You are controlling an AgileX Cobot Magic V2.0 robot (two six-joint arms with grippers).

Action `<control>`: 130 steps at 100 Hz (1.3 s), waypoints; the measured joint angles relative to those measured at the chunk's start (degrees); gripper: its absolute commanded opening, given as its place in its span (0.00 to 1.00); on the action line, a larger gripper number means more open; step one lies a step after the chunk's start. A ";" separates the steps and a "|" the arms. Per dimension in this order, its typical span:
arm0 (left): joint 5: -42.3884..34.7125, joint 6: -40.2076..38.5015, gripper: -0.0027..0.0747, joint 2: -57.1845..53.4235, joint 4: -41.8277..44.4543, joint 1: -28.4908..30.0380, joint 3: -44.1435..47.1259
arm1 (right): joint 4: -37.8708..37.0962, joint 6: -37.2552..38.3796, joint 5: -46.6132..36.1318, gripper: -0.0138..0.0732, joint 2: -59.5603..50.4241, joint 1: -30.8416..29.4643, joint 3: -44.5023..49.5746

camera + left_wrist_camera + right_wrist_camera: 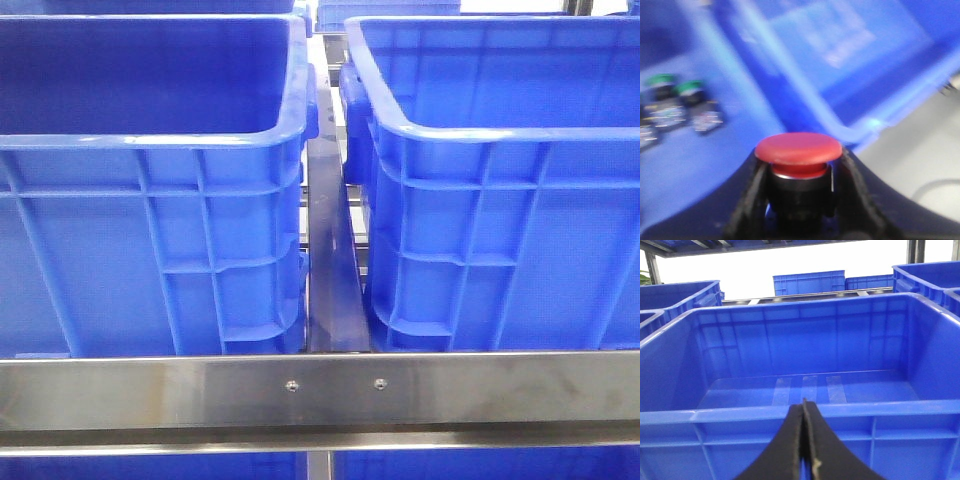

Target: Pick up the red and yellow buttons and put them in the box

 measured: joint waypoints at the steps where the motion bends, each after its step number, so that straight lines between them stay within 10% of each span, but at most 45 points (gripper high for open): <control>1: 0.00 0.00 0.01 0.00 0.00 -0.19 0.00 | 0.00 0.00 -0.11 0.08 0.00 0.00 0.00; 26: -0.48 0.00 0.01 0.00 -0.22 -2.40 0.00 | 0.00 0.71 -3.02 0.12 0.00 0.00 0.00; 60: -0.80 0.00 0.01 0.00 -0.22 -2.40 0.00 | 0.00 6.04 -6.33 0.78 0.00 0.00 -1.70; 92: -1.90 0.00 0.01 0.00 -0.22 -2.40 0.00 | 2.78 7.83 14.83 0.79 0.00 0.00 -15.14; 130: -2.12 0.00 0.01 0.00 -0.22 -2.40 0.00 | 33.61 -3.29 31.59 0.79 11.28 6.48 -24.06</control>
